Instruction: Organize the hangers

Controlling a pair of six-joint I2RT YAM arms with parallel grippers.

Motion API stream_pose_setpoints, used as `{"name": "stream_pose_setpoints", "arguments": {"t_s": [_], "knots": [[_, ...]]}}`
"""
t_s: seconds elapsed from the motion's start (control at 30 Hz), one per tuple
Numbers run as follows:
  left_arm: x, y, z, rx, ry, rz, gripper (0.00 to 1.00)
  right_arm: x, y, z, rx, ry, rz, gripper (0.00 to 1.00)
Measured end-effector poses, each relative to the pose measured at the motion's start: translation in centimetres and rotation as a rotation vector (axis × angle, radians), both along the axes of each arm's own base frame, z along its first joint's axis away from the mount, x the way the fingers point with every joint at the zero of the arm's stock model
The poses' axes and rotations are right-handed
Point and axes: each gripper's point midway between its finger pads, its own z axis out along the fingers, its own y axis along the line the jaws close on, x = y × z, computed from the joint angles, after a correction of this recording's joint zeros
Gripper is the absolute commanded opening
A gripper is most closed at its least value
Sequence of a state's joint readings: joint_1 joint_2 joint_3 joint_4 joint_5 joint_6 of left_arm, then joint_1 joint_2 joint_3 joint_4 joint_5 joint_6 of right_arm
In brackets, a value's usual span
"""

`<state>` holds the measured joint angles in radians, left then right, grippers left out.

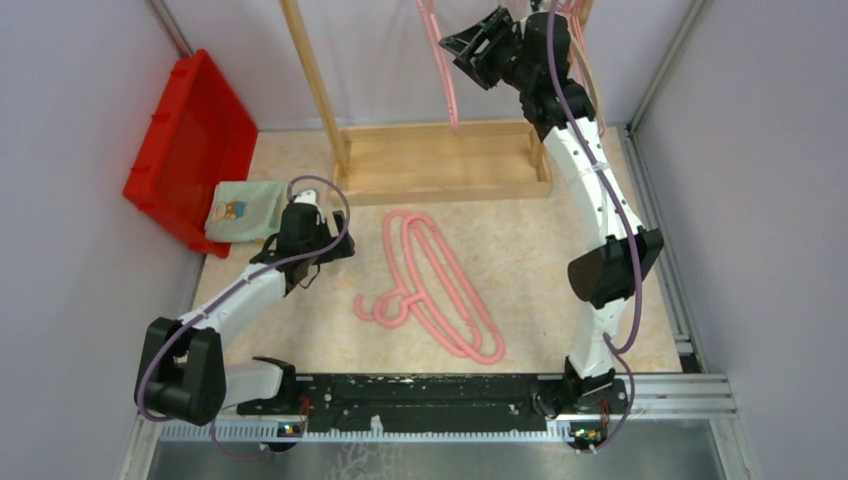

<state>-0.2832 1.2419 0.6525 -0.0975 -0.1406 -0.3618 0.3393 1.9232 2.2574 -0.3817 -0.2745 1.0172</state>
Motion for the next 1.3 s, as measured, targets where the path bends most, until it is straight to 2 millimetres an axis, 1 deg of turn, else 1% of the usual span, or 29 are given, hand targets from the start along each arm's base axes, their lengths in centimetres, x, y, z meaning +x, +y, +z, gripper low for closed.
{"name": "stream_pose_setpoints", "arguments": {"t_s": [0.03,0.1,0.17,0.23,0.33,0.4,0.47,0.53,0.57,0.6,0.63,0.67,0.7,0.73,0.8,0.9,0.97,1.0,1.07,1.13,1.2,1.3], "knots": [[0.0,0.0,-0.1,0.0,0.002,0.0,0.99,0.1,-0.2,-0.3,-0.008,0.003,-0.006,0.66],[0.0,0.0,-0.3,0.001,0.008,-0.001,0.99,0.2,-0.5,-1.2,-0.038,0.007,-0.02,0.67],[-0.1,0.0,-0.6,0.004,0.02,-0.002,0.99,0.0,-0.8,-2.0,-0.067,0.014,-0.029,0.67],[-0.1,0.0,-0.9,0.006,0.027,-0.003,0.99,-0.8,-1.4,-3.0,-0.111,0.018,-0.037,0.67],[-0.1,-0.1,-1.3,0.004,0.039,-0.008,0.99,-2.8,-2.4,-3.9,-0.201,-0.001,-0.05,0.67],[-0.1,-0.2,-1.4,0.004,0.044,-0.01,0.99,-4.8,-3.3,-3.8,-0.288,-0.044,-0.072,0.67],[-0.1,-0.2,-1.6,0.004,0.049,-0.011,1.0,-7.4,-3.3,-2.6,-0.387,-0.124,-0.083,0.67],[0.0,-0.4,-1.9,0.004,0.058,-0.014,1.0,-11.7,-2.4,-0.8,-0.474,-0.229,-0.057,0.67],[0.1,-0.4,-2.0,0.004,0.061,-0.016,1.0,-13.0,-2.2,-0.4,-0.494,-0.258,-0.046,0.67],[0.2,-0.5,-2.0,0.003,0.063,-0.016,1.0,-14.7,-1.9,0.1,-0.518,-0.292,-0.027,0.67],[0.3,-0.5,-2.0,0.002,0.065,-0.018,1.0,-16.8,-2.5,-0.1,-0.562,-0.322,-0.016,0.67],[0.4,-0.6,-2.0,0.001,0.065,-0.019,1.0,-17.7,-2.3,-0.3,-0.575,-0.327,0.001,0.67],[0.4,-0.6,-2.0,0.0,0.065,-0.019,1.0,-18.6,-2.7,-0.8,-0.598,-0.334,0.002,0.67],[0.4,-0.6,-2.1,0.0,0.067,-0.02,1.0,-19.3,-3.2,-2.1,-0.632,-0.323,0.003,0.67],[0.4,-0.7,-2.4,0.001,0.075,-0.022,1.0,-20.3,-4.1,-6.2,-0.716,-0.26,0.022,0.69],[0.3,-0.8,-2.8,-0.001,0.088,-0.027,1.0,-21.7,-5.0,-13.8,-0.846,-0.122,0.087,0.73],[0.3,-0.8,-2.8,-0.003,0.09,-0.029,1.0,-22.6,-5.6,-19.2,-0.942,-0.019,0.14,0.72],[0.3,-0.8,-2.8,-0.003,0.09,-0.03,1.0,-23.2,-5.9,-21.3,-0.984,0.019,0.167,0.71],[0.3,-0.9,-2.8,-0.005,0.09,-0.032,1.0,-24.6,-6.2,-24.6,-1.052,0.071,0.224,0.67],[0.4,-1.0,-2.8,-0.007,0.087,-0.033,1.0,-25.8,-5.9,-26.7,-1.089,0.086,0.281,0.64],[0.5,-1.0,-2.8,-0.01,0.086,-0.035,1.0,-26.9,-5.1,-28.4,-1.104,0.083,0.333,0.63],[0.5,-1.2,-3.2,-0.016,0.095,-0.038,0.99,-29.0,-3.3,-31.9,-1.131,0.086,0.442,0.62]]}}
